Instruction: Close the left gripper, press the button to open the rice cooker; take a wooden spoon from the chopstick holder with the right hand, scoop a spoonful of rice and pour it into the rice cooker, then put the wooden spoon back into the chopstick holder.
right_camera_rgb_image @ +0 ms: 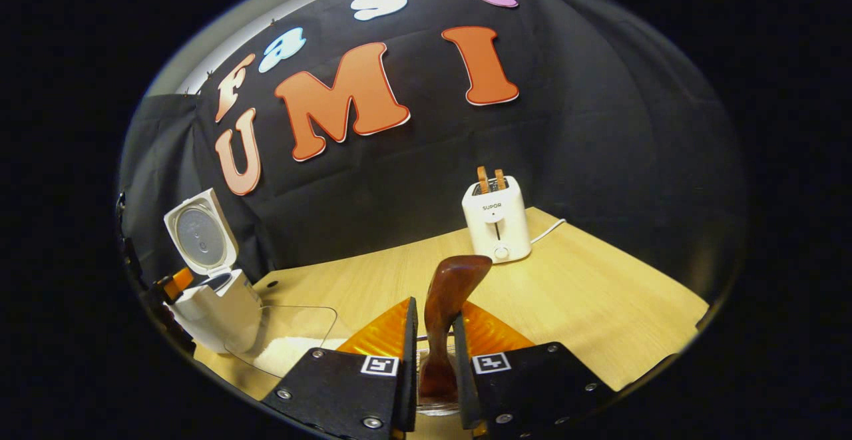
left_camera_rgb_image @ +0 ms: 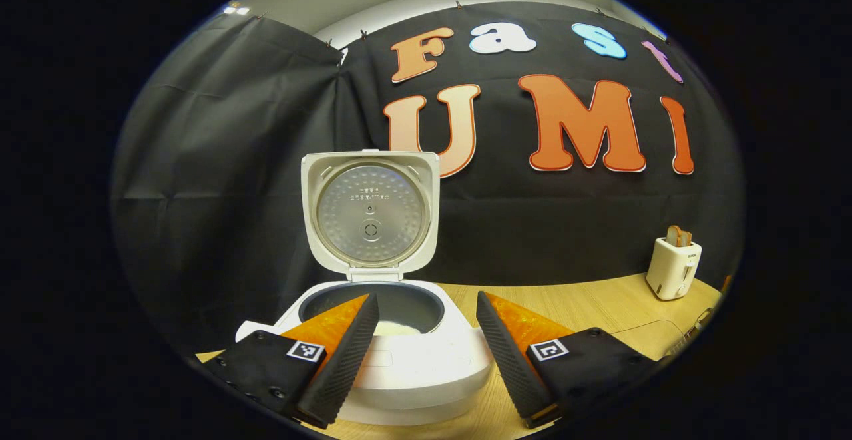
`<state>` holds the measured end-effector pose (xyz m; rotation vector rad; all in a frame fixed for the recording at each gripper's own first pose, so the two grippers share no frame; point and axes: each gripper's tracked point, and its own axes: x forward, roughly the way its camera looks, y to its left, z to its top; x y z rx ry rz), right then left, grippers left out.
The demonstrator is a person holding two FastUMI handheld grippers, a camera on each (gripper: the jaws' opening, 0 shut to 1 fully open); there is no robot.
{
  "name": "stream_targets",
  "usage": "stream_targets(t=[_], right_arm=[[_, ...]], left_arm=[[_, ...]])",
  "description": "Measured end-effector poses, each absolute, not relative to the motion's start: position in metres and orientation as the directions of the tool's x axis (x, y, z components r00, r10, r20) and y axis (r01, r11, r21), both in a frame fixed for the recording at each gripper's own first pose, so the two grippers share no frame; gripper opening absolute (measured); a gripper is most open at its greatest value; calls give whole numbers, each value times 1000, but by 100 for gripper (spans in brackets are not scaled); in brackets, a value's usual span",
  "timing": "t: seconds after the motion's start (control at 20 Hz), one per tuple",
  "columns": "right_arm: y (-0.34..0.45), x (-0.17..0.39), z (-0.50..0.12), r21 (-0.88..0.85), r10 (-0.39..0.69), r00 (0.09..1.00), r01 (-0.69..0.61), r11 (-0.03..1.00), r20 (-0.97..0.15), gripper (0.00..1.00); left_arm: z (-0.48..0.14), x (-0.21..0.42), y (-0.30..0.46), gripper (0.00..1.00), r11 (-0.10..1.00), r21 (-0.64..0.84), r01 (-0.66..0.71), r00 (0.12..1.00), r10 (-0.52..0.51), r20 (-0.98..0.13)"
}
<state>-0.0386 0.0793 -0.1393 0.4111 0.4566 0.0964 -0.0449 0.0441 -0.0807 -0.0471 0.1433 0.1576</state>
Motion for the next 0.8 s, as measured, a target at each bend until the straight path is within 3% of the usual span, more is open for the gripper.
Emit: stream_targets(t=[0.15, 0.2, 0.25, 0.3, 0.55, 0.8], right_arm=[[56, -39, -146, 358, 114, 895, 54, 932, -432, 43], [50, -38, -145, 362, 109, 896, 61, 930, -430, 43], [40, -40, -148, 370, 102, 899, 70, 927, -426, 35], [38, -39, -144, 376, 101, 905, 69, 924, -414, 46], [7, -34, -117, 296, 32, 935, 80, 952, -353, 68], [-23, -24, -82, 191, -40, 965, 92, 977, -261, 82]], left_arm=[[-68, -42, 45, 96, 986, -24, -164, 980, 160, -121], [-64, -35, 50, 94, 986, -31, -165, 980, 161, -117], [-60, -31, 52, 95, 986, -40, -161, 981, 156, -112], [-57, -28, 52, 94, 986, -48, -158, 982, 152, -111], [-21, -6, 67, 95, 988, -37, -150, 985, 146, -93], [9, 14, 105, 94, 978, -10, -210, 975, 208, -79]])
